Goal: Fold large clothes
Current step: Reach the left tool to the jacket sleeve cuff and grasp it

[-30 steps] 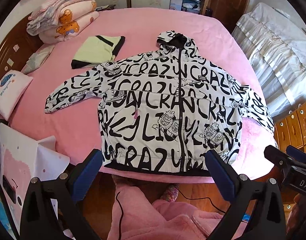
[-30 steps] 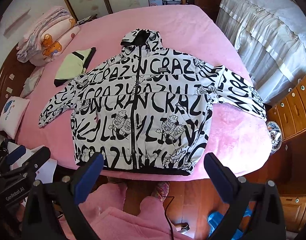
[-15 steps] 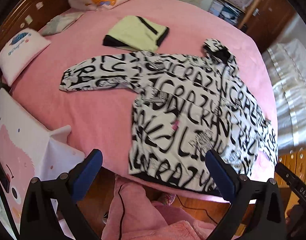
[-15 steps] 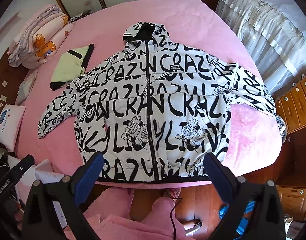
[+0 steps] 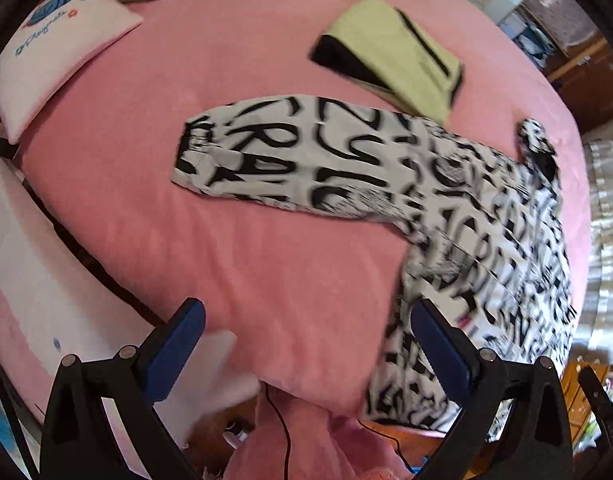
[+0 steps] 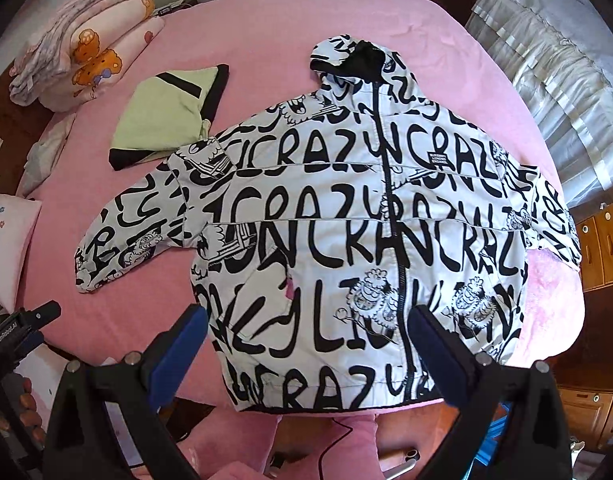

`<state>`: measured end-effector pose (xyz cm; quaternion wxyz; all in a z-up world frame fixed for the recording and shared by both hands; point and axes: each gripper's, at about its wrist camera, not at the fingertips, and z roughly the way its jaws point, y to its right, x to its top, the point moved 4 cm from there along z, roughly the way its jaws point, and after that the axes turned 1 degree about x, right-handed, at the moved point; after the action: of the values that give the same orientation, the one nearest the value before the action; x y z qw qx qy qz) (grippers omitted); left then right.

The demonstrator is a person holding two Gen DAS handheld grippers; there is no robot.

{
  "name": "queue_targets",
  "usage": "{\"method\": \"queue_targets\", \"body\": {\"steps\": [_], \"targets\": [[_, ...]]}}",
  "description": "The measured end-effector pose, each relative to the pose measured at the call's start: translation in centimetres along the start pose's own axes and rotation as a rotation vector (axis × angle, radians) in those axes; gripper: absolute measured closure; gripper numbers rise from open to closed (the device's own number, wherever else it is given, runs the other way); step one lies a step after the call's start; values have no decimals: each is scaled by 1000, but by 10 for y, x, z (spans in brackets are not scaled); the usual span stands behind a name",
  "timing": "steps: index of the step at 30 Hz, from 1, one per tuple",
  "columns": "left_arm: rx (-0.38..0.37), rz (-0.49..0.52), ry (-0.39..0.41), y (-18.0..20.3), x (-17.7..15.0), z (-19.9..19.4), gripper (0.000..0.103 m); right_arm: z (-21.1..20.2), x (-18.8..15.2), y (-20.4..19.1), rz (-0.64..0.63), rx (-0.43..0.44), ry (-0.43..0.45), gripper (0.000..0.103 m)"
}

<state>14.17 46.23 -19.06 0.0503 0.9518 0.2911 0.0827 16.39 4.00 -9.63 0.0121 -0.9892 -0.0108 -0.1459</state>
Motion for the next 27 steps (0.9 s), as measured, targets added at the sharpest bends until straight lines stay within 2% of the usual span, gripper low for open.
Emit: {"method": "queue_targets", "body": {"steps": [5, 9, 12, 16, 20, 24, 27], "targets": [[-2, -107, 27, -50, 44, 48, 1, 27, 13, -58, -68, 15, 4, 3], [-4, -260, 72, -93, 70, 88, 1, 57, 12, -93, -133, 18, -39, 3], [-14, -396, 95, -122, 75, 115, 1, 82, 7, -112, -166, 27, -88, 3], [-21, -530, 88, -150, 73, 153, 13, 105, -3, -129, -179, 47, -150, 3], [-47, -585, 72, -161, 71, 181, 32, 121, -16, -140, -206, 62, -205, 3], [-104, -599, 64, -165, 75, 205, 33, 131, -26, -145, -230, 63, -240, 3], [-140, -643, 97, -169, 80, 216, 36, 136, -27, -143, -237, 49, -244, 3]]}}
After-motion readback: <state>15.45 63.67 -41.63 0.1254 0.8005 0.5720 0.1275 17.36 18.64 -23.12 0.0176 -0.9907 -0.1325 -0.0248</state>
